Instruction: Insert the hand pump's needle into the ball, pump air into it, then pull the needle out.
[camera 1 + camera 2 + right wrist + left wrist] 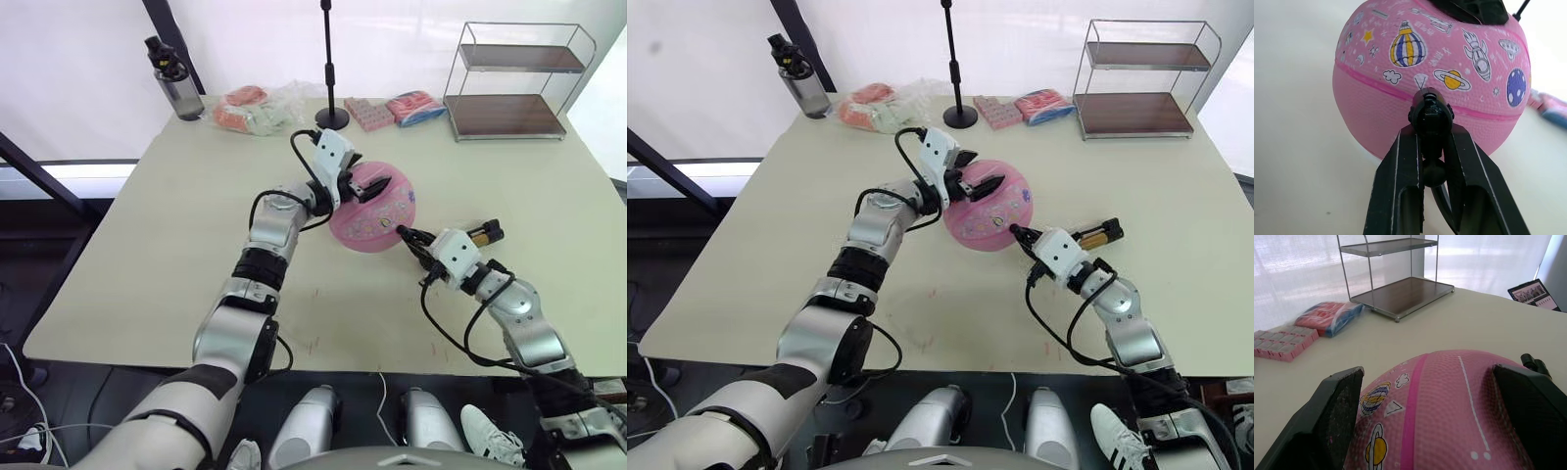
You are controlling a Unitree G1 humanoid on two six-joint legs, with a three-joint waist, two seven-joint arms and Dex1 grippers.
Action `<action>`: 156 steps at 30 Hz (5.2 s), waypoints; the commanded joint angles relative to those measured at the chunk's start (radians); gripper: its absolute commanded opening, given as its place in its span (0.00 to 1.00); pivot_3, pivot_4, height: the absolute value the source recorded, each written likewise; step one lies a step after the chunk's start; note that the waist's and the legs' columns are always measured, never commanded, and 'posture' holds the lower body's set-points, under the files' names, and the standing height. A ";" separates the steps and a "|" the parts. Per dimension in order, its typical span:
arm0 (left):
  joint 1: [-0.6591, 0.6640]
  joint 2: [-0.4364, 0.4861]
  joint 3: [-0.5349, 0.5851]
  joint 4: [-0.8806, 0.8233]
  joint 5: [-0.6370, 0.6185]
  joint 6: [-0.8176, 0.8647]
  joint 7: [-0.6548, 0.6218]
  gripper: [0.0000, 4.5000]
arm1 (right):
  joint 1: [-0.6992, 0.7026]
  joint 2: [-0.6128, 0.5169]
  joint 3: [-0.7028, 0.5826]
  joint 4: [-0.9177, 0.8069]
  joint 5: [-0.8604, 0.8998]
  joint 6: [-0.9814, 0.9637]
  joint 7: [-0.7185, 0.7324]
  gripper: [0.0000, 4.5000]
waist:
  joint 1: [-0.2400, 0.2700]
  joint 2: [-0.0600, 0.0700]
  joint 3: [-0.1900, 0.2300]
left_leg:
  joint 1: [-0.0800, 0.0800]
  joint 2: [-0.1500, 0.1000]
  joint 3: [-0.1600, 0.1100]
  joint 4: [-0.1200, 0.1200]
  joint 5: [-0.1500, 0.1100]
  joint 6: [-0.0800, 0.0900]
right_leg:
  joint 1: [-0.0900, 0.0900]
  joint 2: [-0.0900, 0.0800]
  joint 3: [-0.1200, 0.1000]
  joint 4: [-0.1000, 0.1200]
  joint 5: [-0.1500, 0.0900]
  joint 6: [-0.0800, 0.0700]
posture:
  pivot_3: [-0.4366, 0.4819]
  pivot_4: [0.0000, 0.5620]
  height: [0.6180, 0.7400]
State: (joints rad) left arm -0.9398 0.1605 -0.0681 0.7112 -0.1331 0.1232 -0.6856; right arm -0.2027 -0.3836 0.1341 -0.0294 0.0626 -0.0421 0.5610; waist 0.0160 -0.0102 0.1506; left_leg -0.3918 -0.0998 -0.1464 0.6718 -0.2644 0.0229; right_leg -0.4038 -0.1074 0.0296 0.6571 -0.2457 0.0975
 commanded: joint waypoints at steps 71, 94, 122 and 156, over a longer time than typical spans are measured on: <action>0.064 -0.038 -0.065 0.264 0.087 -0.019 0.152 1.00 | 0.273 -0.163 -0.240 -0.351 0.255 0.109 0.062 0.02 | -0.027 0.006 -0.031 | 0.034 -0.001 -0.009 -0.007 -0.007 0.011 | 0.039 0.000 -0.005 -0.015 -0.008 0.012 | 0.48 0.27 0.96; 0.022 -0.080 0.042 0.005 -0.042 -0.008 0.035 1.00 | 0.036 -0.158 -0.216 0.089 -0.064 -0.218 -0.085 0.02 | -0.021 0.005 -0.020 | 0.023 -0.002 -0.008 -0.008 -0.006 0.009 | 0.027 0.000 -0.004 -0.014 -0.004 0.006 | 0.48 0.27 0.96; 0.262 0.259 0.093 -0.725 -0.356 0.320 -0.325 1.00 | 0.152 -0.178 -0.112 0.053 0.011 -0.195 0.134 0.02 | -0.031 0.008 -0.008 | 0.002 -0.001 -0.007 -0.004 -0.003 0.004 | 0.007 0.000 -0.002 -0.012 -0.002 0.003 | 0.48 0.27 0.96; 0.739 0.592 0.156 -0.968 -0.435 0.260 -0.559 1.00 | 0.241 -0.293 -0.175 -0.025 0.113 -0.221 0.254 0.98 | -0.027 0.012 0.004 | 0.008 0.002 -0.001 -0.009 -0.004 0.005 | 0.007 0.001 0.003 -0.011 0.000 -0.001 | 0.48 0.27 0.96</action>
State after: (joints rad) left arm -0.2053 0.7491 0.0672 -0.2272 -0.5536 0.4026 -1.2447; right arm 0.0284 -0.6632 -0.0024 -0.0092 0.1383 -0.2713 0.8077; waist -0.0107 0.0018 0.1543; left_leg -0.3838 -0.0977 -0.1471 0.6623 -0.2684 0.0289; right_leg -0.3966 -0.1063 0.0323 0.6458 -0.2458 0.0969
